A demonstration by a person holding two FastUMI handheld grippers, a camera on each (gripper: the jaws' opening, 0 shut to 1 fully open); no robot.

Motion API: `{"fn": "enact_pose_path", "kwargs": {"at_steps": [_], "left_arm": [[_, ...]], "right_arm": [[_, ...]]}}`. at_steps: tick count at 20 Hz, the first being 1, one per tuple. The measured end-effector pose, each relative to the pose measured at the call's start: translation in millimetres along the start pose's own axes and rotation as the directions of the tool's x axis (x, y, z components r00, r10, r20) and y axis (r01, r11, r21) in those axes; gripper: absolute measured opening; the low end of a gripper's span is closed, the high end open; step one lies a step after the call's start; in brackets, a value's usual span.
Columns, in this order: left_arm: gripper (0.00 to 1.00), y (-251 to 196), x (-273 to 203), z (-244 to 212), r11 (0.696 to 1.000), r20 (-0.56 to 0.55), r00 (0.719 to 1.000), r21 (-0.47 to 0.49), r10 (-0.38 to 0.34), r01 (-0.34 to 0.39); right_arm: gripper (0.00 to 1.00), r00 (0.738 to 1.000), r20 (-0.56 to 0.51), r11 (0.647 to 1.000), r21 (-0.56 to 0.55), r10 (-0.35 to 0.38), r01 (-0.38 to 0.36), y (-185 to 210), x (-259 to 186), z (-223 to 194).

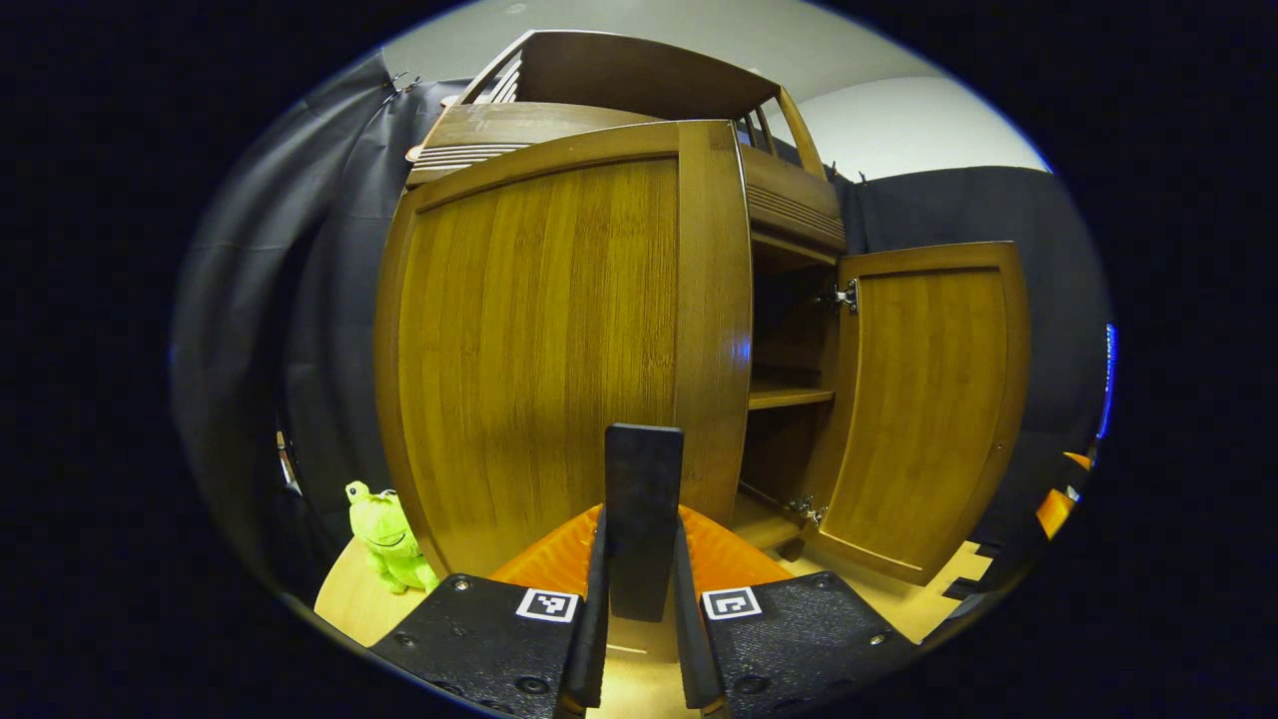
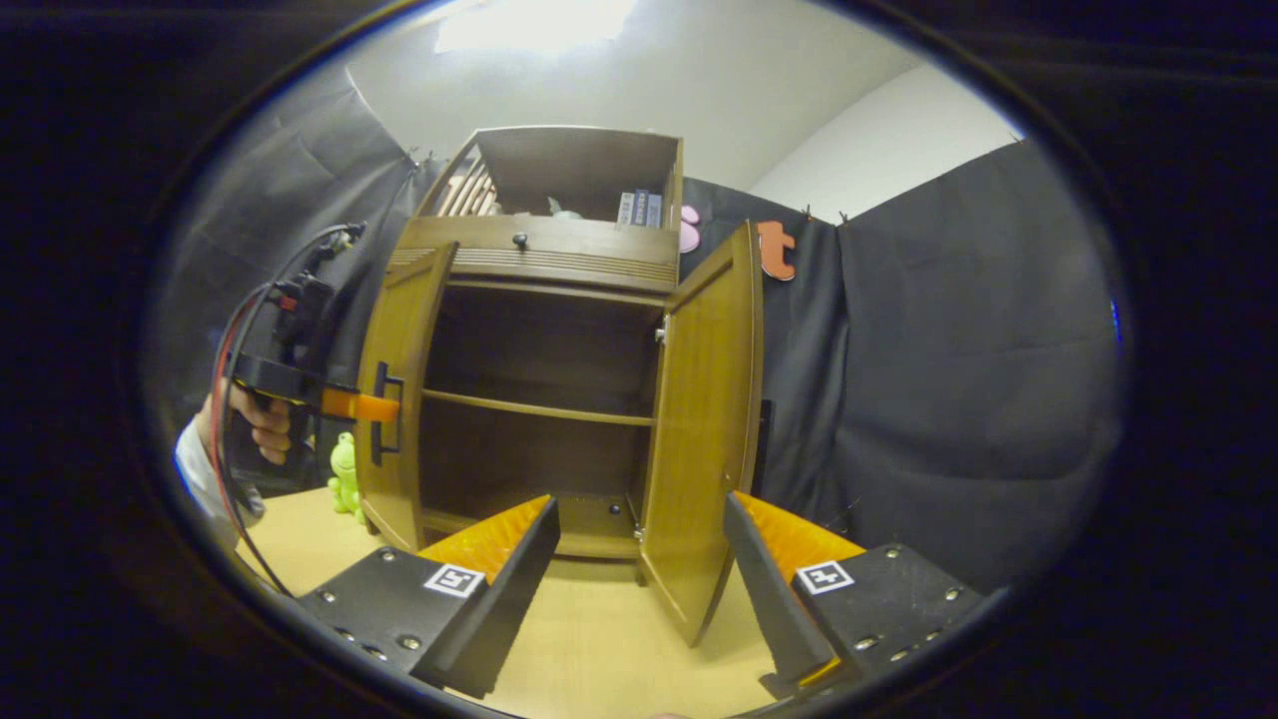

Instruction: Open the right door of the double-door shoe cabinet with the right hand, and open the left door with the left hand.

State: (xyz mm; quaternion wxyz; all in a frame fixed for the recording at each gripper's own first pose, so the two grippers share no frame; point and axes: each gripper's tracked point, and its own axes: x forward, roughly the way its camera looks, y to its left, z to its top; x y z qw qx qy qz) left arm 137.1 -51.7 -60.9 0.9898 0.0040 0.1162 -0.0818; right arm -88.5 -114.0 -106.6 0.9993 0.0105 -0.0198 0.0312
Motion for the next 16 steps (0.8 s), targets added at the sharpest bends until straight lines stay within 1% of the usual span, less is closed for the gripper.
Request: {"fn": "enact_pose_path", "kwargs": {"at_steps": [2,8,12,16], "left_arm": [[0.31,-0.4,-2.0,2.8,1.000,-0.004,1.000,0.007,-0.009,0.009],[0.31,-0.9,-2.3,3.8,1.000,0.000,1.000,0.001,-0.017,0.017],[0.31,-1.5,-1.6,6.2,0.999,-0.005,1.000,-0.027,-0.022,0.022],[0.31,0.1,-1.9,8.2,1.000,-0.006,1.000,-0.015,-0.006,0.006]], "right_arm": [[0.98,1.000,-0.008,1.000,-0.010,0.002,-0.002,2.3,-1.1,-2.0],[0.98,0.999,0.001,0.999,0.011,0.034,-0.034,5.6,0.7,-1.0],[0.98,1.000,0.001,0.999,0.022,0.026,-0.026,5.1,1.4,-0.3],[0.98,1.000,0.005,0.999,0.029,0.016,-0.016,3.6,-0.6,2.6]]}}
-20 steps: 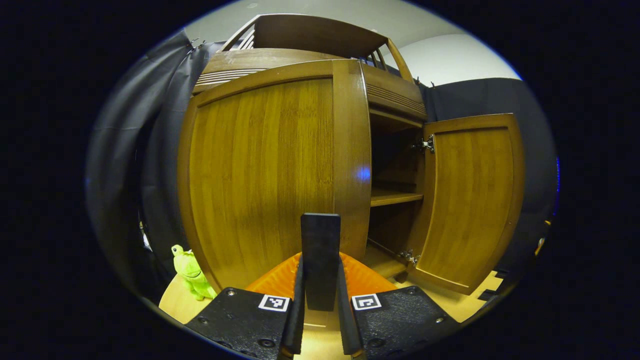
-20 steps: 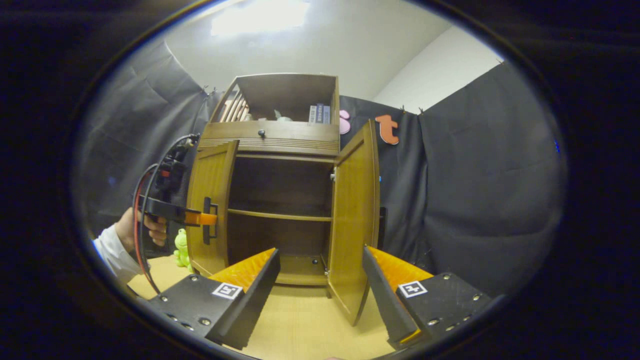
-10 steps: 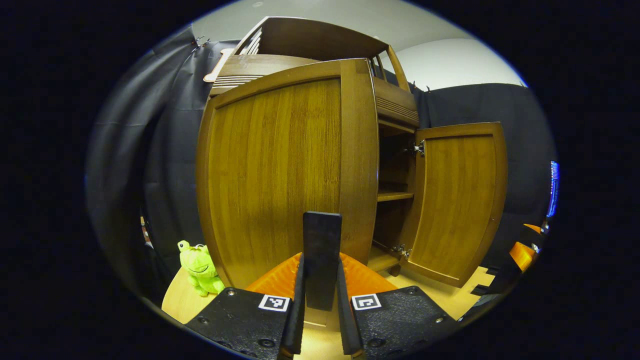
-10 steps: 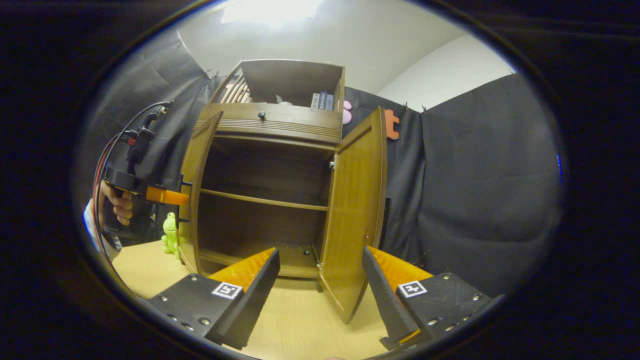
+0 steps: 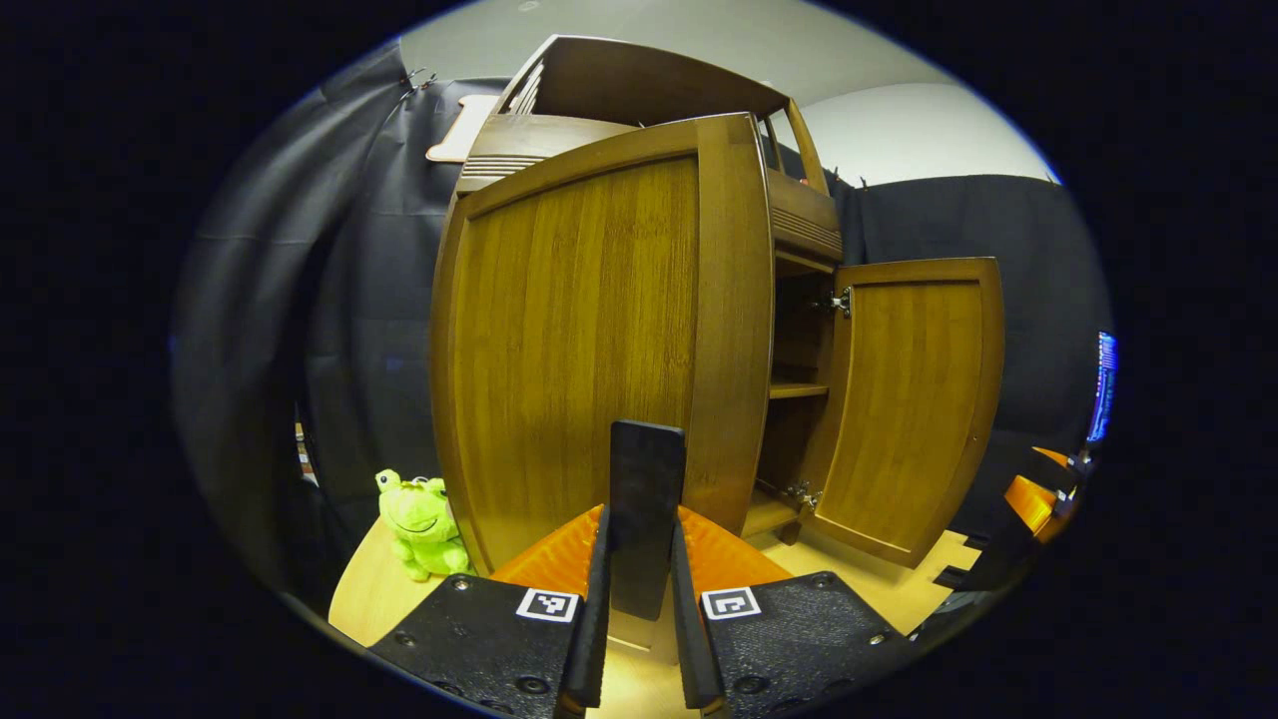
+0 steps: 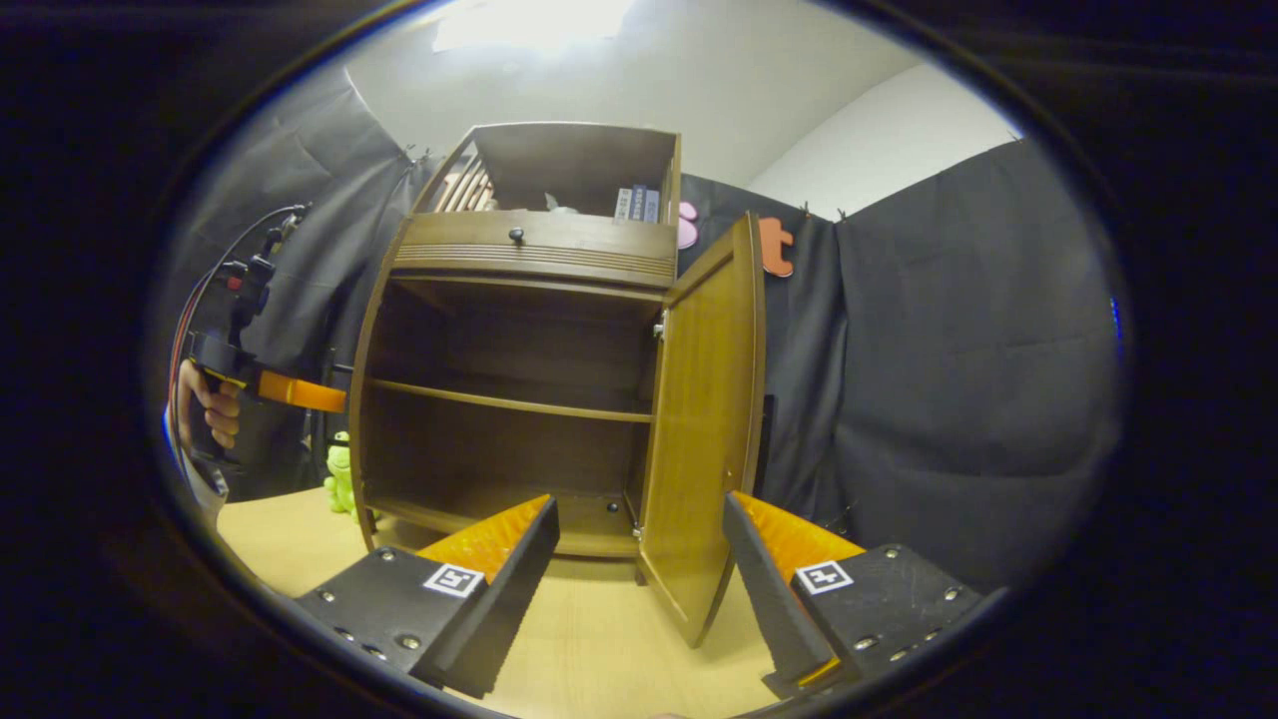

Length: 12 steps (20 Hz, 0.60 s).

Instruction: Open the right door of the double-door shoe cabinet with the right hand, and open the left door with the left hand.

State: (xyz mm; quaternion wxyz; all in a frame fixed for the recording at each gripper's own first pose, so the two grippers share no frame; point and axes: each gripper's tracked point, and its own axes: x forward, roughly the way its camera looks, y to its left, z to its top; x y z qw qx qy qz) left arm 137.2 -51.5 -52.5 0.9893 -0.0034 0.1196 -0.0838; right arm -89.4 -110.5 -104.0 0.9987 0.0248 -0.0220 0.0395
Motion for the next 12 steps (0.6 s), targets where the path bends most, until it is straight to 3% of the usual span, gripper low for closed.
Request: {"fn": "enact_pose_path", "kwargs": {"at_steps": [12], "left_arm": [[0.31,2.0,-3.6,9.5,0.999,0.019,0.999,0.016,0.035,-0.035]], "right_arm": [[0.98,1.000,0.006,1.000,0.000,0.007,-0.007,-0.9,1.1,0.9]]}}
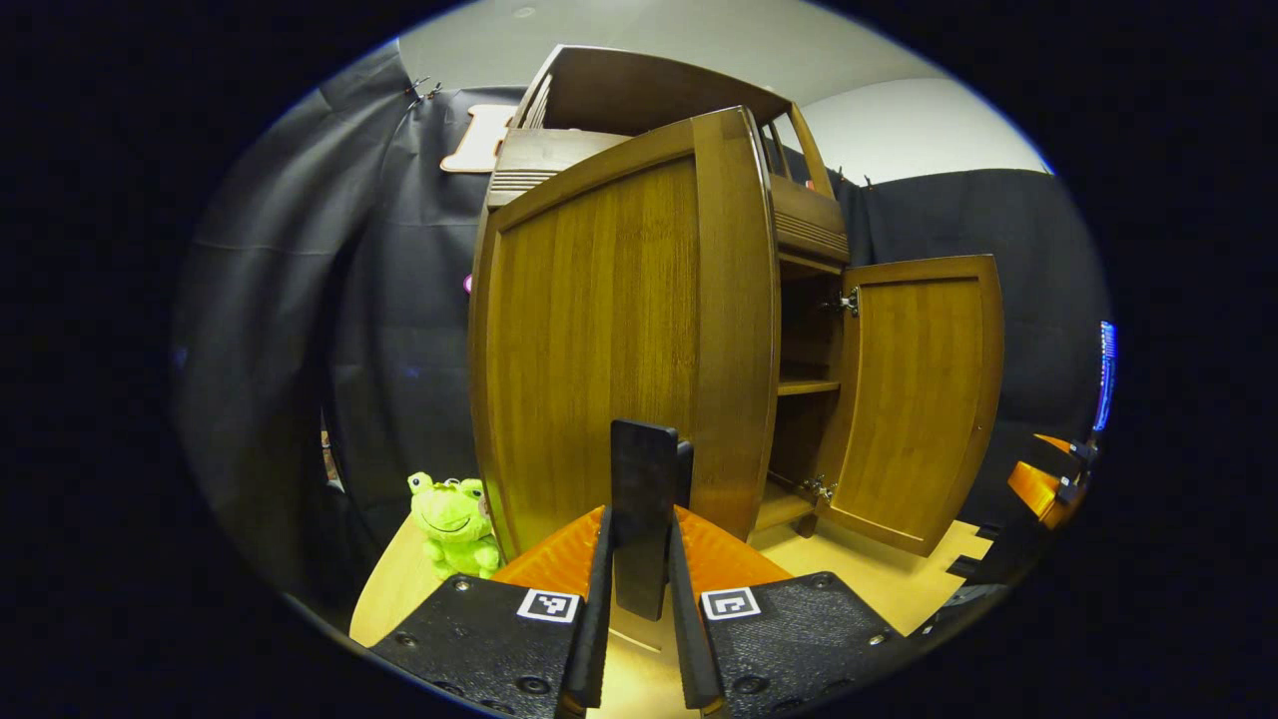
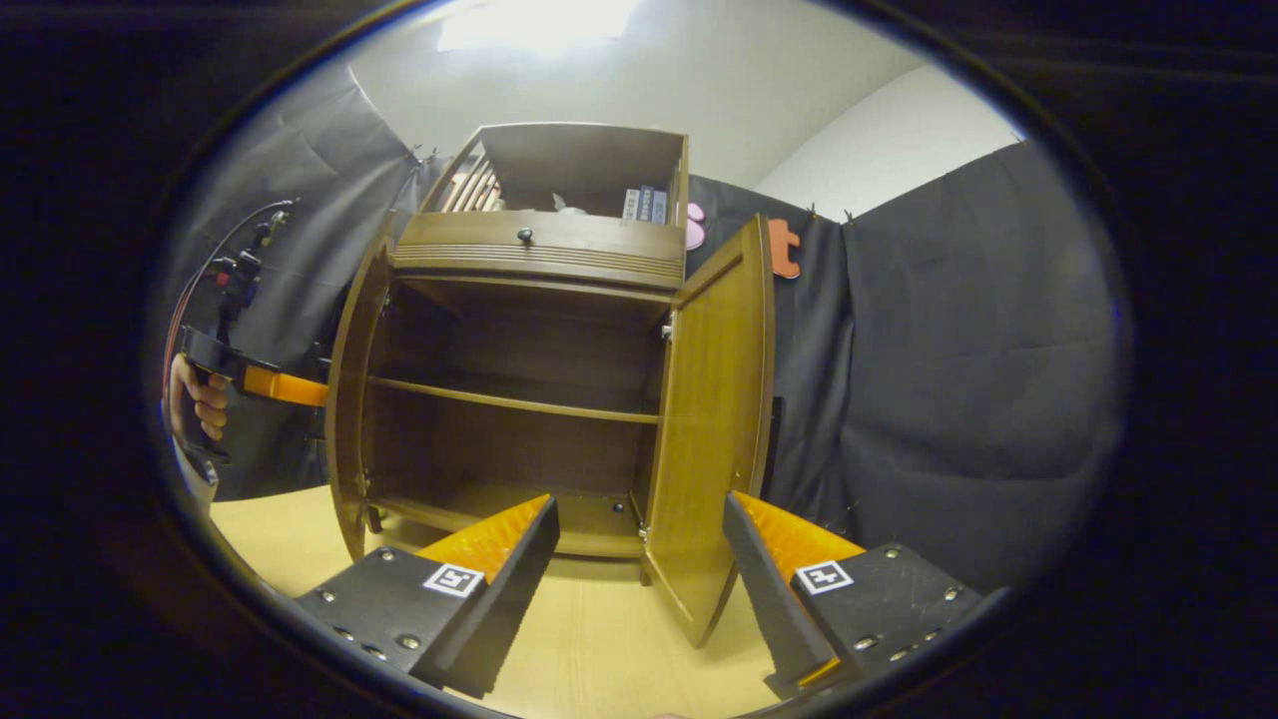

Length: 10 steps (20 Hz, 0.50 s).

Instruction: Open the right door of the double-door shoe cabinet with the right hand, and open the left door with the left hand.

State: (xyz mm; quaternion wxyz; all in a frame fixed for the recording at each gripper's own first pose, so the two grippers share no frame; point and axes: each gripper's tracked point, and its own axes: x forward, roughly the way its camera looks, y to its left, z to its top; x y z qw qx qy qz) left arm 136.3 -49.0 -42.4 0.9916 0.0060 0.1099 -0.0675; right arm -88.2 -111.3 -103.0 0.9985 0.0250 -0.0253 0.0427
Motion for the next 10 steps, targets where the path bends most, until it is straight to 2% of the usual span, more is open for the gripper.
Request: {"fn": "enact_pose_path", "kwargs": {"at_steps": [10], "left_arm": [[0.31,3.2,1.4,-7.0,0.999,-0.012,0.999,-0.003,0.037,-0.037]], "right_arm": [[0.98,0.999,-0.002,0.999,0.010,-0.039,0.039,-14.2,-3.9,-0.9]]}}
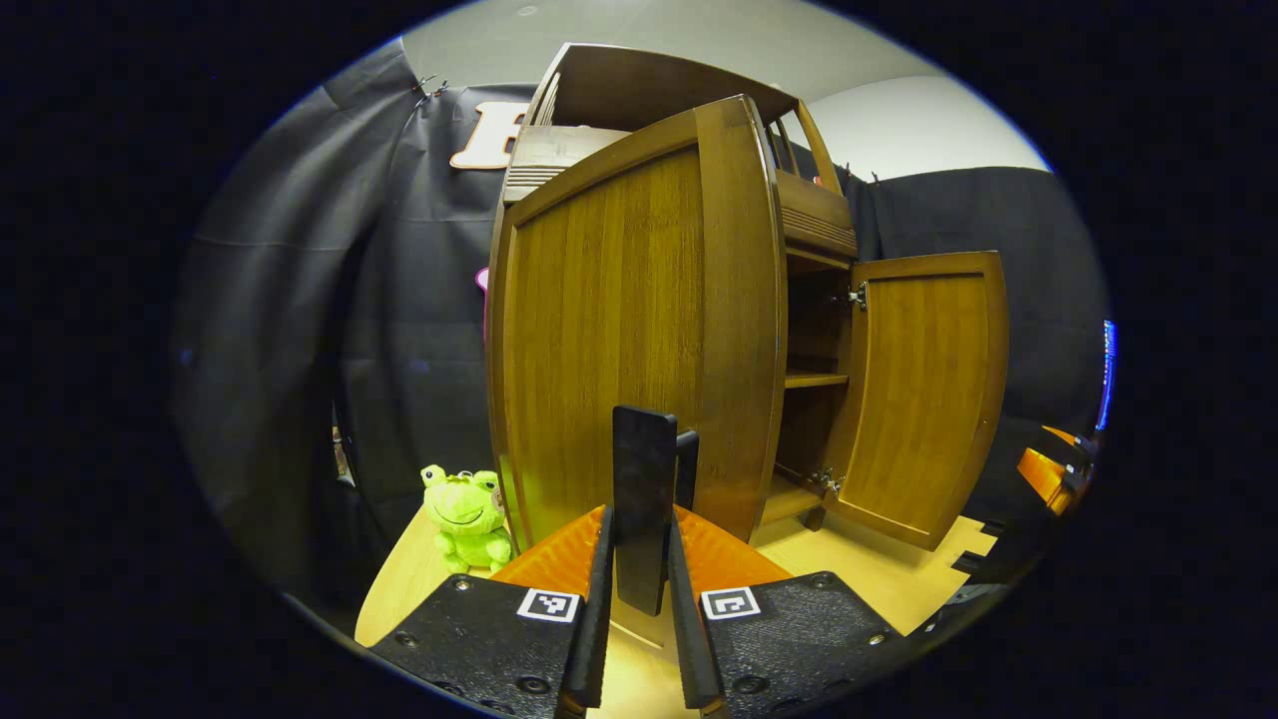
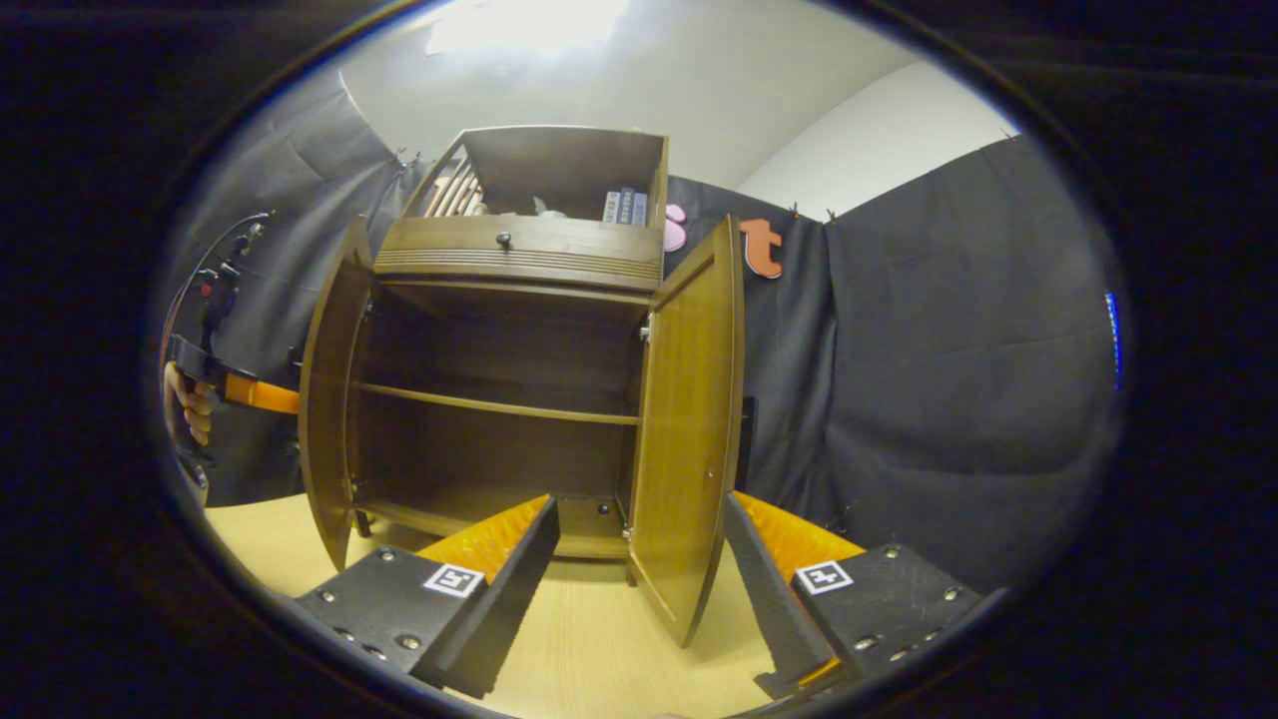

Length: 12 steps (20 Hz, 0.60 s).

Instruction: Open the right door of the double-door shoe cabinet with the right hand, and open the left door with the left hand.

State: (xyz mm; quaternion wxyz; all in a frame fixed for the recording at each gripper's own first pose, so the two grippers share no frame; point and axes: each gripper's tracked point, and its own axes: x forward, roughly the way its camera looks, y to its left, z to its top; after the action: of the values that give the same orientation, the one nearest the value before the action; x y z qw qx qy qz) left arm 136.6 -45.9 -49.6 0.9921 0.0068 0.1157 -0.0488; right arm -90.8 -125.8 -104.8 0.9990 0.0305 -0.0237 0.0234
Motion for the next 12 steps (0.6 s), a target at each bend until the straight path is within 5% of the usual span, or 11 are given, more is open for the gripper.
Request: {"fn": "enact_pose_path", "kwargs": {"at_steps": [11,12], "left_arm": [[0.31,11.2,-6.7,6.3,0.980,0.022,0.981,0.051,0.193,-0.194],[0.24,15.2,-6.5,6.6,0.979,0.029,0.980,0.044,0.198,-0.199]], "right_arm": [[0.98,1.000,-0.005,1.000,-0.003,-0.027,0.027,-10.4,-0.1,-1.3],[0.97,1.000,-0.006,1.000,-0.004,-0.026,0.026,-10.2,0.2,-1.3]]}}
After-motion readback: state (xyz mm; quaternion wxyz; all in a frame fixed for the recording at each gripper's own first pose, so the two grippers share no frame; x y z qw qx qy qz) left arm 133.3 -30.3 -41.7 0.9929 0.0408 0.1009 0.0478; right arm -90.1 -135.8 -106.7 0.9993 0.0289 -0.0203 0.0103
